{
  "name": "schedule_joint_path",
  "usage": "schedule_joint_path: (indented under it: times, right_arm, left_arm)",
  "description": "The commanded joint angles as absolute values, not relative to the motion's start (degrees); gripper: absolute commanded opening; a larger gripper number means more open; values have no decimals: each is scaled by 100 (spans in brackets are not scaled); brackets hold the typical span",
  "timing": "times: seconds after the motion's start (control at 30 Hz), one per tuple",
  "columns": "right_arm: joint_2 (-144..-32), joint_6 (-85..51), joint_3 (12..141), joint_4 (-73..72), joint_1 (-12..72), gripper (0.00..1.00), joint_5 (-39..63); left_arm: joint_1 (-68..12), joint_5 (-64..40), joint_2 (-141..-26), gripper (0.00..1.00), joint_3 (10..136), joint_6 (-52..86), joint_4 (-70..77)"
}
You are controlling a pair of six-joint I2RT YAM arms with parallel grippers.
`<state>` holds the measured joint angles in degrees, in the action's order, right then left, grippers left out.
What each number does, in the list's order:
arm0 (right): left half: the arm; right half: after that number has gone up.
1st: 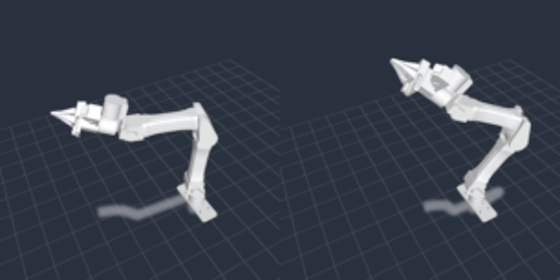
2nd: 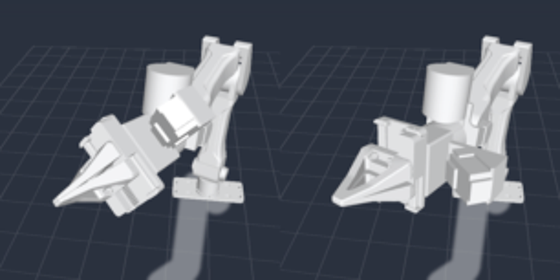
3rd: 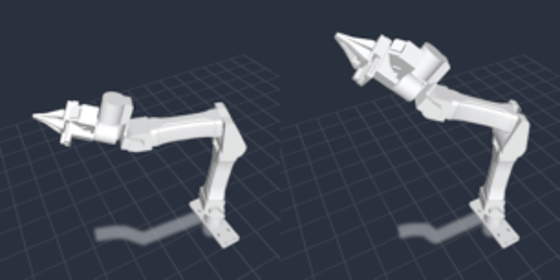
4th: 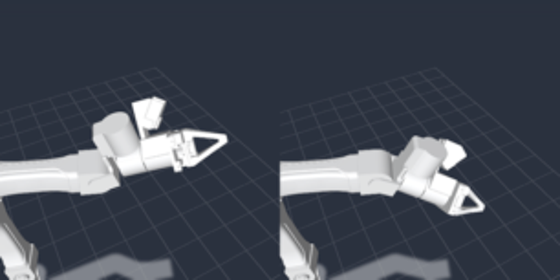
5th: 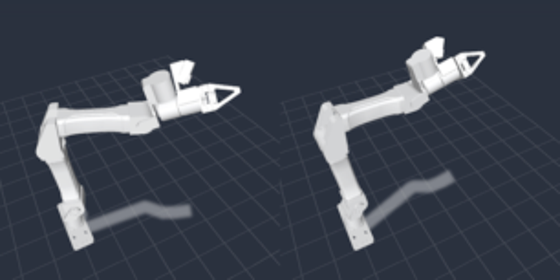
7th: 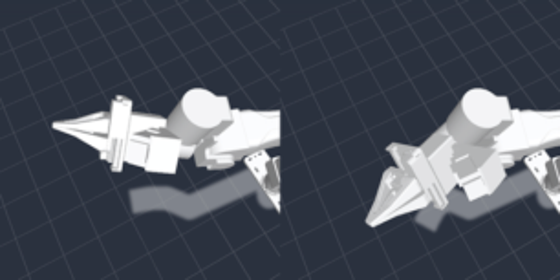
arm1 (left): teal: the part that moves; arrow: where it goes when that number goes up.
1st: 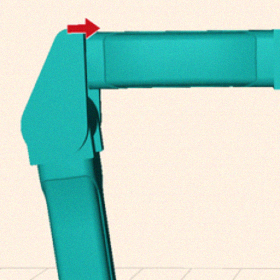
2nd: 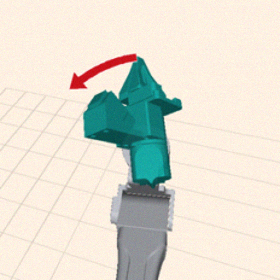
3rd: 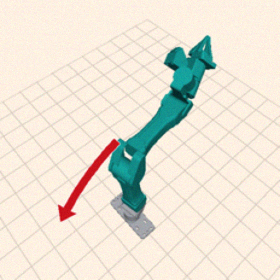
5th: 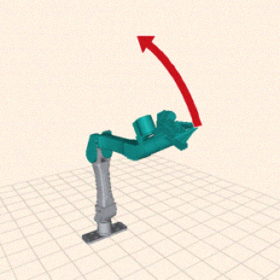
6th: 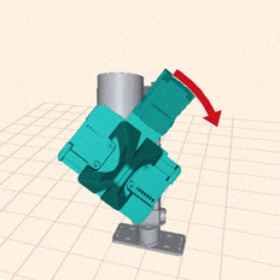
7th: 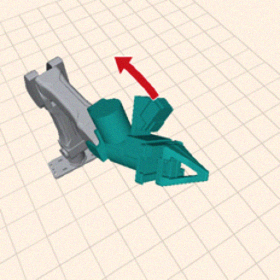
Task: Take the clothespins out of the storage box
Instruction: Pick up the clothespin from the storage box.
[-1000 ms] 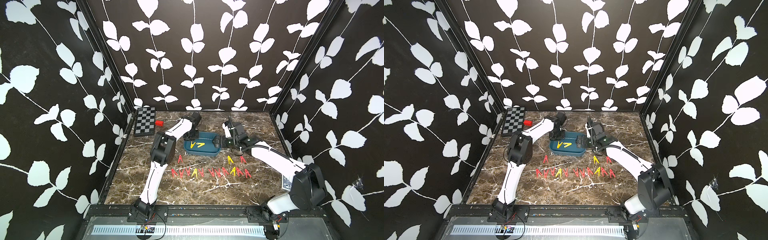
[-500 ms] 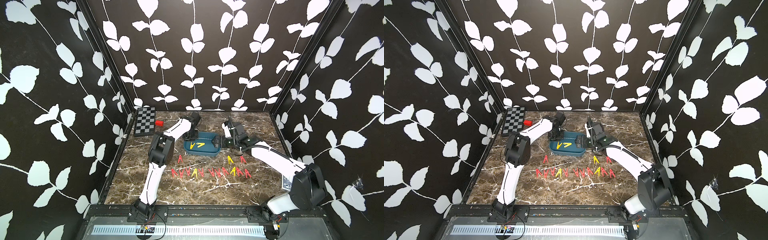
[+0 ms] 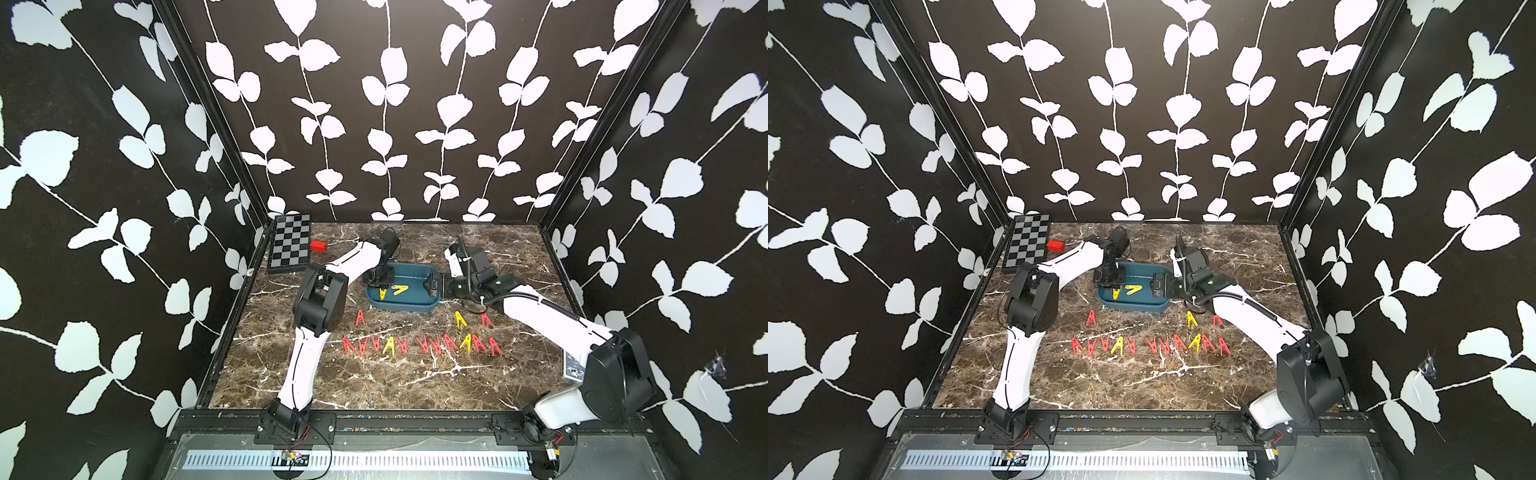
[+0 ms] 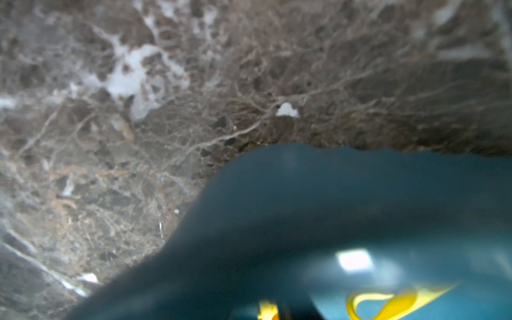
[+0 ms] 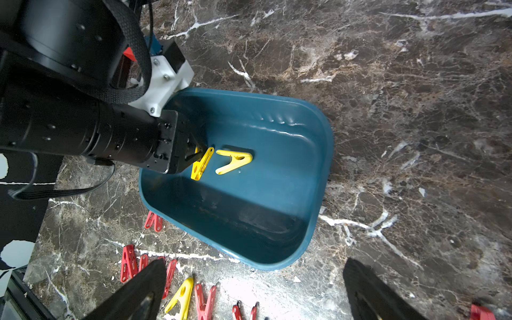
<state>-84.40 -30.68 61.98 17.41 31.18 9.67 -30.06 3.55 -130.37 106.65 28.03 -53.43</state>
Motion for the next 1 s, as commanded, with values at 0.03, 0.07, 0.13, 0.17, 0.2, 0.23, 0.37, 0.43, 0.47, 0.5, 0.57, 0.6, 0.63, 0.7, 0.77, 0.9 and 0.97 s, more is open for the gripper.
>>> schedule_joint_path:
  times: [0.03,0.07,0.13,0.17,0.2,0.23,0.37,0.43,0.47,0.5,0.57,0.6,0.63,0.7,0.77,0.9,0.97]
  right_arm:
    - [-8257,-3129,6126,1611,3100,99,988]
    - [-8254,-3129,6126,1615,3107,99,992]
    - [-8246,-3131,6124,1616,3103,99,994]
    - [-8243,-3138,6106,1623,3103,99,1000]
    - [-8234,-3138,6096,1612,3103,99,1010]
    - [-8220,-3138,6091,1601,3107,99,1011]
    - [-8200,-3148,6046,1564,3128,99,1063]
    - [-8178,-3146,6030,1558,3142,99,1093]
    - [-8178,-3146,6022,1552,3159,99,1103]
    - [-8167,-3146,6013,1547,3164,99,1124]
    - [-8152,-3146,6003,1551,3200,99,1143]
    - [-8141,-3133,5990,1548,3219,99,1155]
    - [-8128,-3138,5980,1550,3233,99,1166]
    - [-8100,-3138,5944,1549,3262,99,1178]
    - [-8051,-3138,5901,1544,3288,99,1188]
    - [-7967,-3138,5806,1524,3339,99,1217]
    - [-7921,-3129,5751,1516,3367,99,1230]
  left_arm:
    - [-2986,402,-12784,10,10576,2748,-5368]
    - [-2988,404,-12788,4,10611,2765,-5391]
    - [-2986,417,-12751,0,10689,2793,-5454]
    - [-2988,430,-12724,0,10725,2795,-5479]
    - [-2988,452,-12673,0,10755,2819,-5501]
    - [-2988,479,-12607,0,10775,2834,-5510]
    - [-2988,520,-12290,0,10803,2954,-5519]
    - [-2996,498,-12116,0,10807,3036,-5565]
    - [-2998,498,-12036,0,10802,3072,-5589]
    - [-3014,500,-11940,0,10762,3108,-5603]
    - [-3053,497,-11759,0,10696,3165,-5637]
    - [-3090,511,-11661,0,10636,3203,-5663]
    - [-3118,510,-11560,0,10553,3251,-5693]
    - [-3163,501,-11333,0,10312,3373,-5706]
    - [-3222,485,-11057,0,9966,3506,-5641]
    - [-3351,465,-10436,0,9133,3854,-5436]
    - [-3430,464,-10163,0,8726,4023,-5322]
